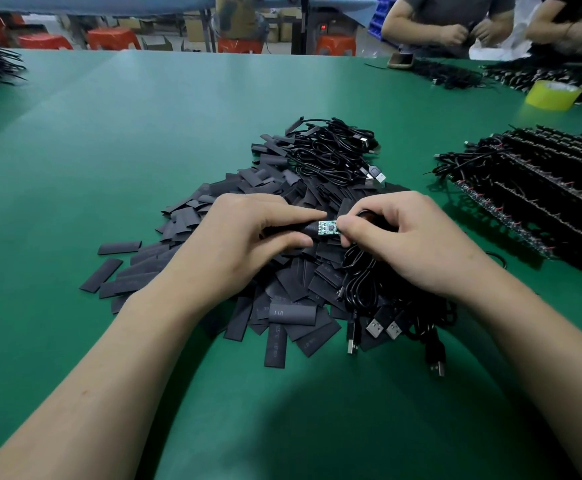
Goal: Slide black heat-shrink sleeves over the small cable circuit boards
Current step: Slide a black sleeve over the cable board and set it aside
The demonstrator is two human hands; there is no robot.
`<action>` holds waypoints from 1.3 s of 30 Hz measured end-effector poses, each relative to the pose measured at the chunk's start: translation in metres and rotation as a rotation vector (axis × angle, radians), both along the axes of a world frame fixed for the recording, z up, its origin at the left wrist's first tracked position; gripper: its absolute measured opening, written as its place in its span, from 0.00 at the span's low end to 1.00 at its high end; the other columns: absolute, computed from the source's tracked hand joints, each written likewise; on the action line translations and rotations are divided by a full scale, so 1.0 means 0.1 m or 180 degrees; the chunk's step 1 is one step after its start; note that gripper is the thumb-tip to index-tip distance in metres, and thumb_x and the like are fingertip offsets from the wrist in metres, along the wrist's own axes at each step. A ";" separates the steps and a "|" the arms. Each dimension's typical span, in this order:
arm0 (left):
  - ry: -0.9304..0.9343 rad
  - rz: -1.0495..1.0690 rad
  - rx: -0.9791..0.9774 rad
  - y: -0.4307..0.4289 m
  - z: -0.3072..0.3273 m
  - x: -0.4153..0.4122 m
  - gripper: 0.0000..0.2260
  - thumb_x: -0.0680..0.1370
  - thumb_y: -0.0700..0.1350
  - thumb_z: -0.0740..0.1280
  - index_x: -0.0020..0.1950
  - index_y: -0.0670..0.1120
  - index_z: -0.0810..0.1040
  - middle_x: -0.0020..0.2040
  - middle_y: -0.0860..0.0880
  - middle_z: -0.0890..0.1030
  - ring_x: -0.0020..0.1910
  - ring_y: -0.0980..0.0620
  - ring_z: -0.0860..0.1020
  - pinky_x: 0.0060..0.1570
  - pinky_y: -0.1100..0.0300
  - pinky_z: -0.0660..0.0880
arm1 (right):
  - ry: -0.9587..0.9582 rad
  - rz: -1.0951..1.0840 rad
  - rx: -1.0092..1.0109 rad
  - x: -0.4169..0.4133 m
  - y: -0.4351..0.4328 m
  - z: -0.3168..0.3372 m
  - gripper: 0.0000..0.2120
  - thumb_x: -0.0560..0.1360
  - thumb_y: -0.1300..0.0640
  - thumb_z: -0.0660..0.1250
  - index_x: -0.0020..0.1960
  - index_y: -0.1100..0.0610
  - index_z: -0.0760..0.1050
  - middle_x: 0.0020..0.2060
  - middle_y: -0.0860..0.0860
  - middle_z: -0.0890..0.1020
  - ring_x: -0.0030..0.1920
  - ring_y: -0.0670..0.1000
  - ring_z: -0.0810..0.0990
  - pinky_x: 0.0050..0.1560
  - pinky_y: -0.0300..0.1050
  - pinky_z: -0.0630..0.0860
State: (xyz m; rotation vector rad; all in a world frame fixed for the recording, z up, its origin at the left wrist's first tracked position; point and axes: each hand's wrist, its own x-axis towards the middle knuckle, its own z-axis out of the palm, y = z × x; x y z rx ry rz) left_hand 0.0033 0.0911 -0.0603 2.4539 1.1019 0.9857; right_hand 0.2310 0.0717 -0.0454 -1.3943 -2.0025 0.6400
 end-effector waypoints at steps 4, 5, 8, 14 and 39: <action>0.0054 -0.0105 -0.0082 -0.01 0.02 0.01 0.15 0.77 0.46 0.74 0.64 0.49 0.84 0.40 0.53 0.81 0.38 0.57 0.76 0.43 0.65 0.71 | 0.0291 0.0119 -0.0186 0.01 0.03 -0.02 0.15 0.78 0.44 0.65 0.40 0.53 0.80 0.25 0.46 0.69 0.27 0.46 0.64 0.30 0.44 0.60; 0.0074 -0.0115 -0.0079 -0.02 0.02 0.02 0.15 0.77 0.46 0.74 0.64 0.49 0.84 0.40 0.53 0.81 0.38 0.58 0.76 0.43 0.66 0.70 | 0.0338 0.0137 -0.0235 0.01 0.03 -0.03 0.15 0.78 0.43 0.64 0.40 0.53 0.80 0.25 0.47 0.68 0.27 0.47 0.64 0.31 0.46 0.59; 0.0007 -0.0073 -0.0104 -0.03 0.02 0.04 0.14 0.78 0.46 0.73 0.64 0.48 0.84 0.42 0.53 0.84 0.40 0.61 0.76 0.43 0.70 0.68 | 0.0327 0.0164 -0.0262 0.00 0.03 -0.03 0.15 0.78 0.44 0.65 0.40 0.52 0.80 0.25 0.46 0.68 0.27 0.48 0.64 0.31 0.46 0.59; -0.0124 0.0033 0.0109 -0.06 -0.01 0.10 0.14 0.77 0.48 0.75 0.62 0.49 0.85 0.50 0.58 0.85 0.46 0.68 0.79 0.49 0.74 0.71 | -0.0012 0.0167 0.0009 -0.01 0.01 -0.03 0.13 0.80 0.50 0.67 0.38 0.49 0.81 0.24 0.43 0.70 0.25 0.43 0.65 0.28 0.37 0.60; -0.1135 0.0451 -0.0056 -0.07 -0.01 0.10 0.08 0.76 0.47 0.76 0.54 0.50 0.87 0.45 0.53 0.86 0.44 0.52 0.82 0.45 0.54 0.78 | 0.0355 -0.0002 0.1376 0.01 -0.01 -0.05 0.08 0.72 0.58 0.78 0.46 0.53 0.80 0.41 0.41 0.85 0.44 0.46 0.84 0.44 0.48 0.76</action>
